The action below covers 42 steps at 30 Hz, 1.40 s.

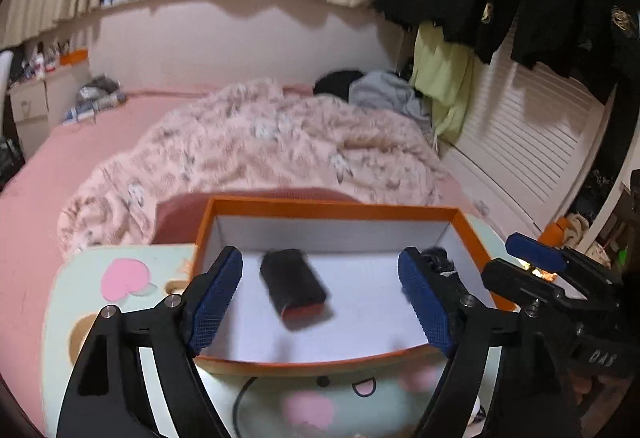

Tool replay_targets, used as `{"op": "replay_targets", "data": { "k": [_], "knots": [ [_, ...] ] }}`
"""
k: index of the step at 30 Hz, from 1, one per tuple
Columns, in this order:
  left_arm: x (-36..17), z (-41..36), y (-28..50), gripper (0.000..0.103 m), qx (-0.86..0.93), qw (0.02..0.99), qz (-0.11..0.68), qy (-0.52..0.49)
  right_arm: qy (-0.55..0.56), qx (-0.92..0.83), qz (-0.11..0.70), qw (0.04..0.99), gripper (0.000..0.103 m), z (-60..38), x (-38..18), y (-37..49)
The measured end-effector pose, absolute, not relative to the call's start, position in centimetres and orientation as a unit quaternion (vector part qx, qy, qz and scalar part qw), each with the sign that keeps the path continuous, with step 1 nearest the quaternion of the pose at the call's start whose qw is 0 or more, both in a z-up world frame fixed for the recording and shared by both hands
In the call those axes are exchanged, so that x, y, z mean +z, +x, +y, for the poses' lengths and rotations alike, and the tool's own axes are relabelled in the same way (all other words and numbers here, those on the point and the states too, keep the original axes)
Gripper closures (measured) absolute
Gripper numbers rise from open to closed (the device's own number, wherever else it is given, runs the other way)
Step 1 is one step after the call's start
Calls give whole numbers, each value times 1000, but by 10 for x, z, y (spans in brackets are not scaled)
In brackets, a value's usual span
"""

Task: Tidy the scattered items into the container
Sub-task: 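Grasp the plush keychain with the left gripper while the right reaches for the card deck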

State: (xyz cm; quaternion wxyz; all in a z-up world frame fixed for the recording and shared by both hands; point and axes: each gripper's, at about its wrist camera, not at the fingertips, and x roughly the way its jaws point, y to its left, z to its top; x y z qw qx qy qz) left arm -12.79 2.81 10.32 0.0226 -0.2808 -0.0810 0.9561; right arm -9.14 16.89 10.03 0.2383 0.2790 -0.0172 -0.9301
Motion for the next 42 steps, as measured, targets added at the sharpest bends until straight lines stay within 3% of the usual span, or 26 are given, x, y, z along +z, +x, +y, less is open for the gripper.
{"op": "replay_targets", "data": {
  "k": [11, 17, 23, 26, 29, 42],
  "knots": [
    [127, 38, -48, 23, 955, 63, -54, -284, 284, -928, -4, 242, 33, 194, 107, -23],
    [73, 45, 18, 23, 945, 32, -22, -324, 319, -924, 41, 209, 33, 214, 60, 21],
    [20, 46, 28, 23, 926, 3, -16, -377, 356, -914, 46, 189, 33, 218, 28, 23],
    [9, 45, 24, 1, 924, -1, -19, -381, 384, -906, 61, 167, 33, 213, 13, 17],
    [8, 43, 23, 0, 927, -6, -21, -375, 374, -909, 89, 161, 25, 204, 9, 20],
    [29, 24, 13, 0, 941, -41, -43, -333, 373, -908, 89, 167, 19, 204, 7, 23]
  ]
}}
